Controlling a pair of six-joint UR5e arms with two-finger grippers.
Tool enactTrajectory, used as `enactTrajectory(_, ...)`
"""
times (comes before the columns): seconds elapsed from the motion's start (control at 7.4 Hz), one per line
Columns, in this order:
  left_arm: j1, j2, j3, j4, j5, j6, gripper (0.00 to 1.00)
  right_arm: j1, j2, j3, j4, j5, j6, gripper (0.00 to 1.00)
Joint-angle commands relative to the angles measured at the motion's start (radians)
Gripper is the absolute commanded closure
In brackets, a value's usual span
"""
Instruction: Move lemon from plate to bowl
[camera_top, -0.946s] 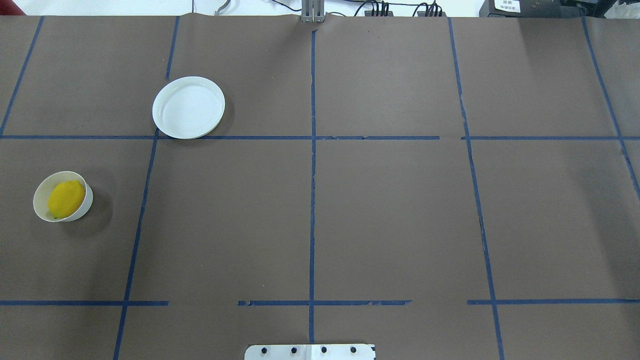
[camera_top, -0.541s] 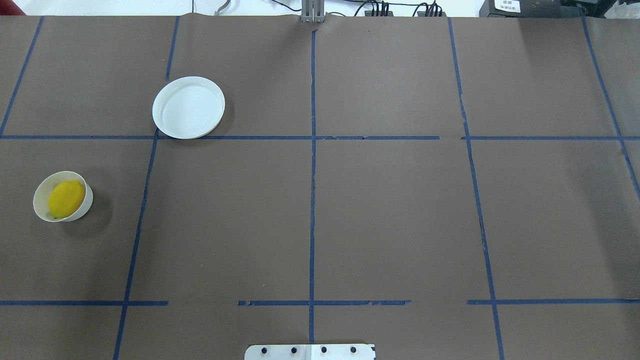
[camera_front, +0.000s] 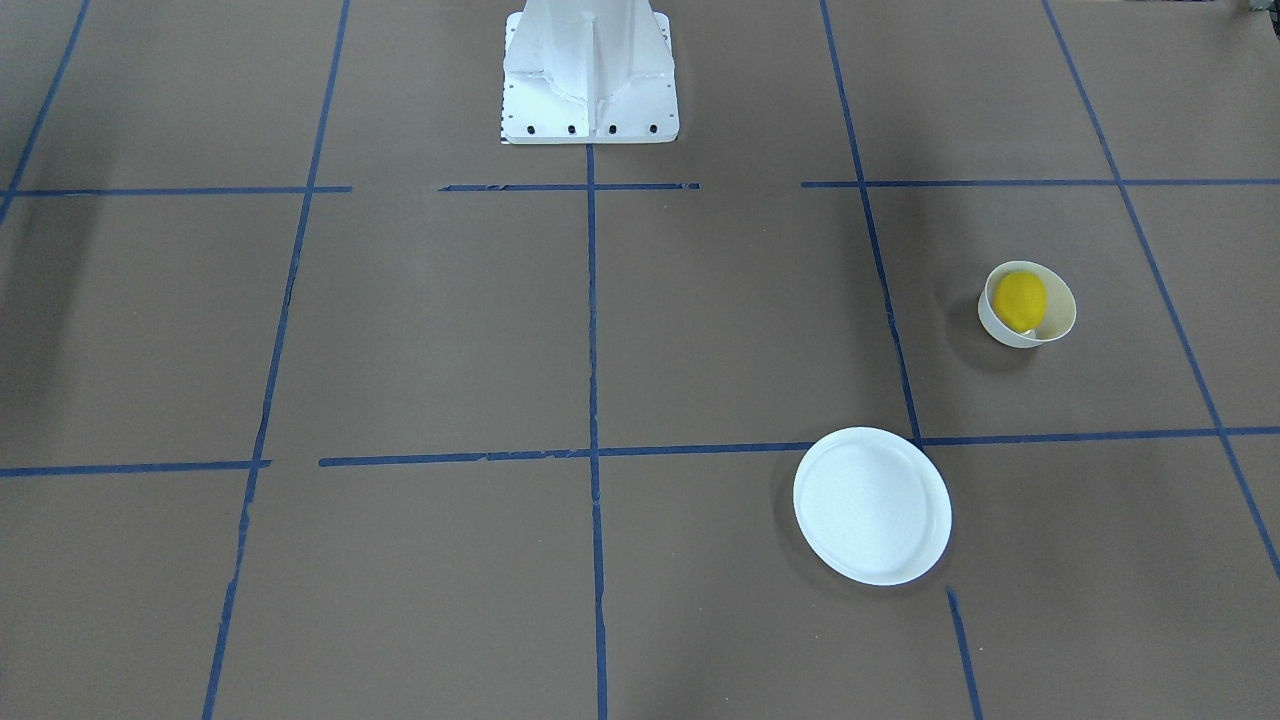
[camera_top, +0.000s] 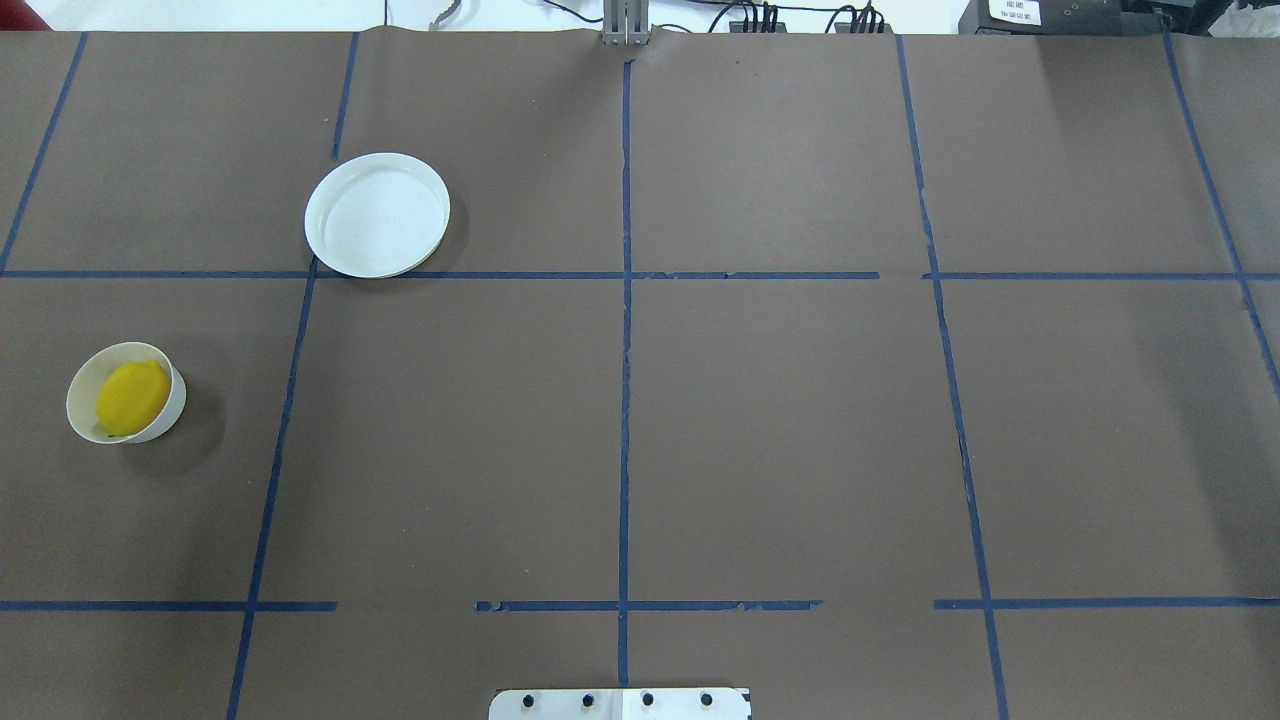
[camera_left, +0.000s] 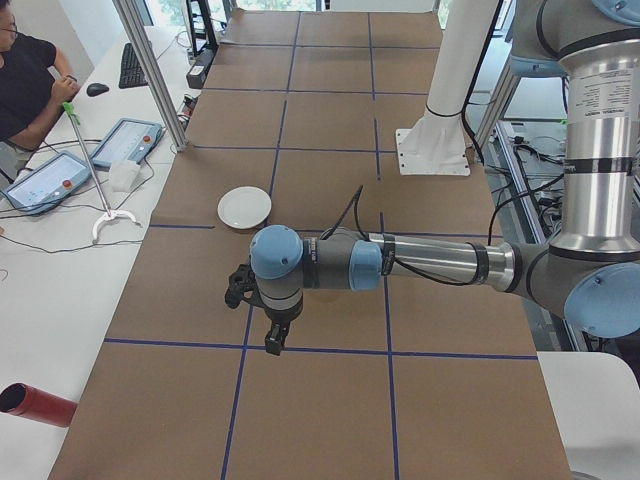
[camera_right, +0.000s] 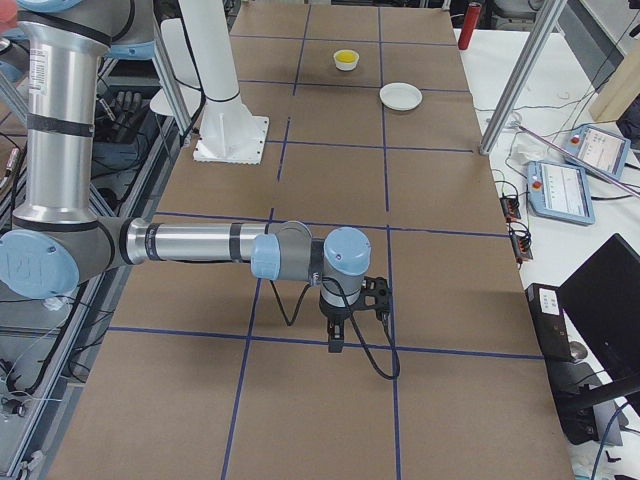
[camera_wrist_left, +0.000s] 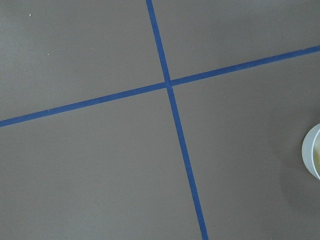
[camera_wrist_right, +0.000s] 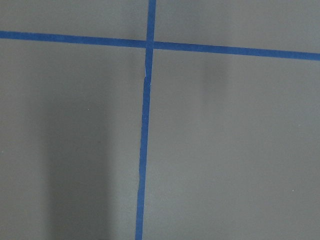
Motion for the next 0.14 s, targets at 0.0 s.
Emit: enactTrajectory(0.0, 0.000, -0.018, 0.001, 0.001, 0.048, -0.004, 0.00, 0.000, 0.000, 0.000, 0.000, 0.000, 0.000, 0.00)
